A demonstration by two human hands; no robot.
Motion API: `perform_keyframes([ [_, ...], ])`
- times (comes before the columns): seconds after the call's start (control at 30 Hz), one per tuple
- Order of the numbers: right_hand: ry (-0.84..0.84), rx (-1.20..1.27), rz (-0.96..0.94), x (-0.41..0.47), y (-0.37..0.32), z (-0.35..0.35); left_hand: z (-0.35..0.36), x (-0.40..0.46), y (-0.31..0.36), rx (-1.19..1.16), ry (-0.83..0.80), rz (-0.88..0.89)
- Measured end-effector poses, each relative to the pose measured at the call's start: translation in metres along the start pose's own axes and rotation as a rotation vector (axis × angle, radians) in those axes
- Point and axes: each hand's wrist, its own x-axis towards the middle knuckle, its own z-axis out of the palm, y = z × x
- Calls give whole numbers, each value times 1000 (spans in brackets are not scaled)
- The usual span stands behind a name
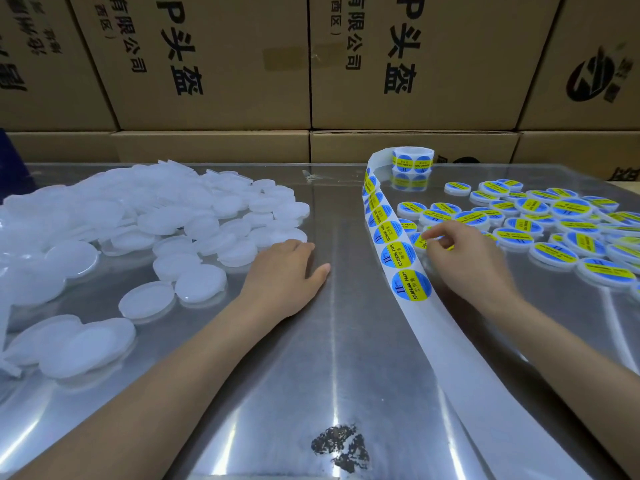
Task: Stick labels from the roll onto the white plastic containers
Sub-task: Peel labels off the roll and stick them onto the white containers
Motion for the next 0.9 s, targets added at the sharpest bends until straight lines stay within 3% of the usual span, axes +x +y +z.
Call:
perform_keyframes([
  [0.2,-146,-263,-28,-1,7,4,1,-2,2,-96,81,62],
  [0.47,49,-61,-194,-1,-5,3,1,-3,3,-174,137,44],
  [0.63,-56,-98,-164,-4,-7,1,1,-4,5,-170,162,59],
  [0.9,-114,-362,-28,4,11,-3,0,-4,7,-158,120,97],
])
